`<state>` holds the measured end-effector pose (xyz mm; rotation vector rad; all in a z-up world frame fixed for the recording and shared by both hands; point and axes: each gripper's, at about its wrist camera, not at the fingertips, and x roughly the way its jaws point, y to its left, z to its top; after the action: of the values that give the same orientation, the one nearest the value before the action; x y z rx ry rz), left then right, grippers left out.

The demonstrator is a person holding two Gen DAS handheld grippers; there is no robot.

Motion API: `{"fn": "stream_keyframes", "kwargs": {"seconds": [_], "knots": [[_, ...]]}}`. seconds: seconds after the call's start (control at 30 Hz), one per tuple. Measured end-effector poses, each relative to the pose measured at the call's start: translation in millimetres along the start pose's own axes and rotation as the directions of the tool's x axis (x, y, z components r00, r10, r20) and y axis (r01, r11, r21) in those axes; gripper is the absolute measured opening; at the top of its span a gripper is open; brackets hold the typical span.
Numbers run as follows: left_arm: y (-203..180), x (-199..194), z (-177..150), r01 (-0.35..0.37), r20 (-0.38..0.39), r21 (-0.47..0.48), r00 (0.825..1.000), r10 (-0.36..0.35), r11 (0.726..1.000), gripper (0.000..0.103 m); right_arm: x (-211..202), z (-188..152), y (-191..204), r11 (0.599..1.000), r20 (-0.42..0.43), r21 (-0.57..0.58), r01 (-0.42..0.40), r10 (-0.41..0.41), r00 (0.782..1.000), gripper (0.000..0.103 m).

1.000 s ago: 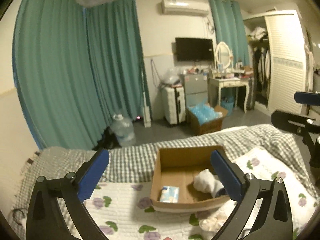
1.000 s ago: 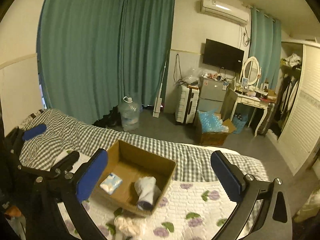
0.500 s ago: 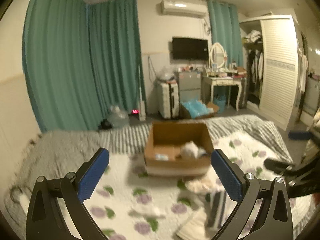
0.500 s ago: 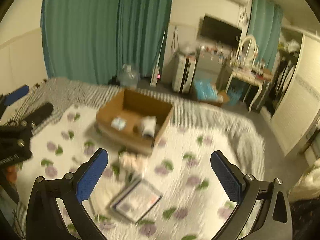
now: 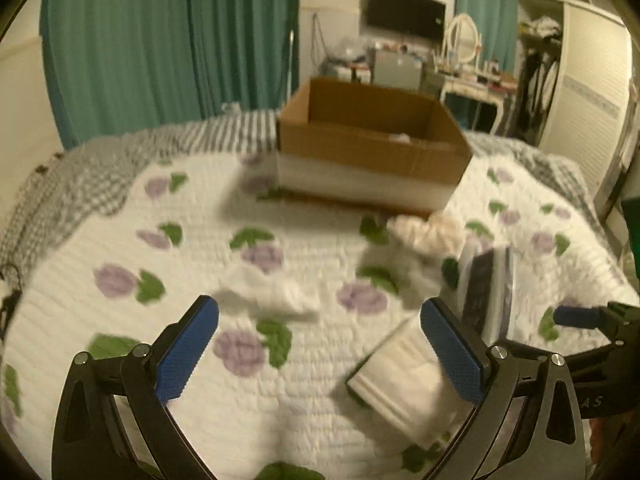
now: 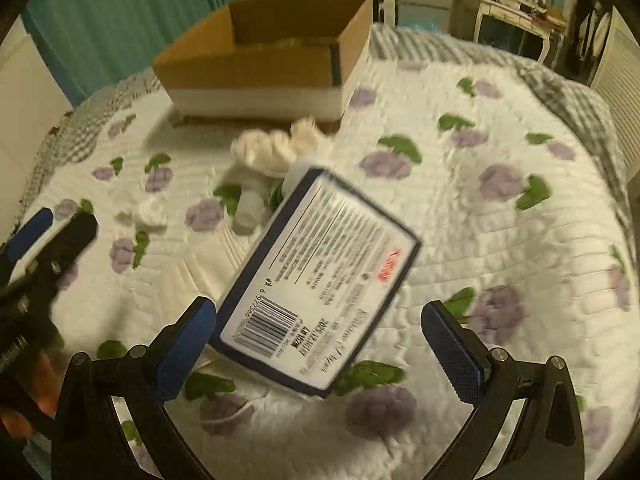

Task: Organize soft objects
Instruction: 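Grasp the white-and-navy tissue packet with the right tool while the left tool grasps the white face mask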

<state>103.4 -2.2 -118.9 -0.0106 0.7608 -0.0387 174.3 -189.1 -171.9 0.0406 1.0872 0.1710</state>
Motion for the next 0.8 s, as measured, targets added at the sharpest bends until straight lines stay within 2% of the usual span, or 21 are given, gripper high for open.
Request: {"fn": "stream_keyframes", "kwargs": {"seconds": [0.13,0.33,0.43,0.53,0.57,0.67,0.8], "knots": [[1,14,-13,-0.007,-0.038,0.003,0.999,0.007,1.0,0.101,26,-2,7,1.0,-0.045,-0.006,-0.002,0.002,0.999,0.103],[2,16,-15,-0.027,-0.028,0.028,0.999,0.027,0.999,0.101,49,-5,5,0.999,-0.073,0.019,-0.037,0.038,0.997,0.102],[0,16,-16,-0.03,-0.023,0.04,0.999,0.031,0.999,0.101,48,-6,5,0.998,-0.046,0.01,-0.065,0.066,0.997,0.088],[-2,16,-16,-0.026,-0.025,0.052,0.999,0.027,0.998,0.101,39,-6,4,0.996,-0.011,-0.001,-0.089,0.089,0.996,0.064],[-3,17,-16,-0.024,-0.025,0.055,0.999,0.025,0.998,0.101,33,-5,2,0.996,0.003,-0.001,-0.094,0.094,0.996,0.059],[-4,18,-16,-0.016,-0.029,0.059,0.999,0.018,0.998,0.101,18,-2,-5,0.993,0.046,-0.004,-0.118,0.118,0.992,0.053],[-9,22,-19,-0.006,-0.042,0.075,0.999,0.009,0.997,0.099,-3,1,-13,0.991,0.107,-0.004,-0.135,0.134,0.985,0.052]]}}
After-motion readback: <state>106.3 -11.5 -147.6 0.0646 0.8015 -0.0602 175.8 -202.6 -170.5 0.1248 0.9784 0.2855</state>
